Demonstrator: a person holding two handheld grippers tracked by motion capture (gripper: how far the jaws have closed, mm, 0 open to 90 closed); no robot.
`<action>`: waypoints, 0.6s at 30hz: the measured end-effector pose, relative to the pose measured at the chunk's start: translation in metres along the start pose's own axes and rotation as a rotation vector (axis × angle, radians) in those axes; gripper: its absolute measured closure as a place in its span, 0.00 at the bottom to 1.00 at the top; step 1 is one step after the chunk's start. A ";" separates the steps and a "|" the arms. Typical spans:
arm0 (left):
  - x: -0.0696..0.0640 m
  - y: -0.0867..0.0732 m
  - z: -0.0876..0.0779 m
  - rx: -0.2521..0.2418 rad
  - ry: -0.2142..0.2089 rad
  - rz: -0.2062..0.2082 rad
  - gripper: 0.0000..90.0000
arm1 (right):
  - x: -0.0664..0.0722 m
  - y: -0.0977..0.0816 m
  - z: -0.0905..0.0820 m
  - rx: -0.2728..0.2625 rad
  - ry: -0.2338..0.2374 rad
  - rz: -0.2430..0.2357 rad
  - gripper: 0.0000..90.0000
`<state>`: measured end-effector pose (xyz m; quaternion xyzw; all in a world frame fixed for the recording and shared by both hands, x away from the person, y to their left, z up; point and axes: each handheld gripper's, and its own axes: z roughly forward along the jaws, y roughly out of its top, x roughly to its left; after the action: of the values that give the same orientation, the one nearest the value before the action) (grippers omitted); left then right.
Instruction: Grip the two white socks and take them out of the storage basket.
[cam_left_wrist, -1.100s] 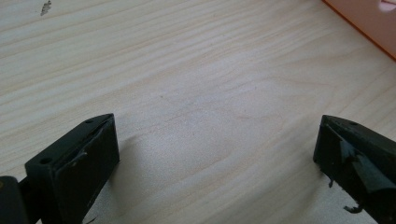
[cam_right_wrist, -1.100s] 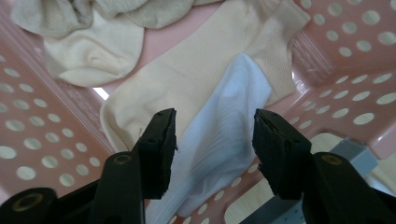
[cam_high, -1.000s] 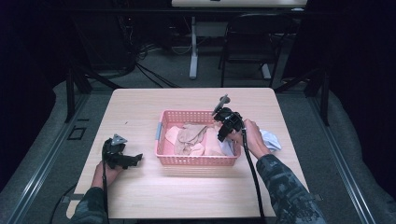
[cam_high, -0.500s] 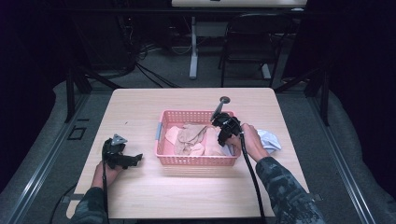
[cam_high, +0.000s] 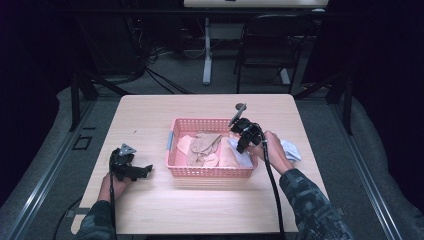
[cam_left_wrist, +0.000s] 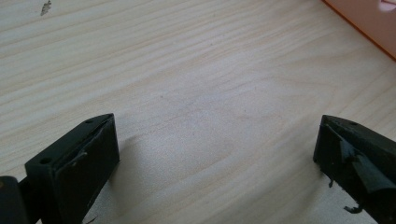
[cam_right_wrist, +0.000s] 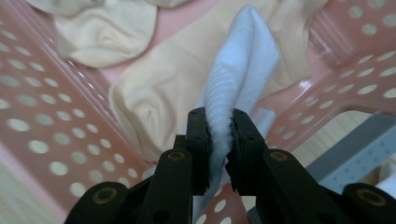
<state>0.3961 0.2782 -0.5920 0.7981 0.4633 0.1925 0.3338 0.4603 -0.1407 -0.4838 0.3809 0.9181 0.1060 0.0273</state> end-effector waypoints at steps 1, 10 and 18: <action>0.000 0.000 0.000 0.000 0.000 0.000 0.00 | 0.000 0.000 -0.004 -0.012 0.002 0.003 0.88; 0.000 0.000 0.000 0.000 0.000 0.000 0.00 | 0.001 0.000 -0.037 -0.130 0.006 0.005 0.89; 0.000 0.000 0.000 0.000 0.000 0.000 0.00 | 0.003 0.000 -0.062 -0.194 -0.011 -0.010 0.89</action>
<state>0.3960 0.2782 -0.5920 0.7980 0.4633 0.1925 0.3338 0.4500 -0.1491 -0.4232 0.3726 0.9052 0.1922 0.0698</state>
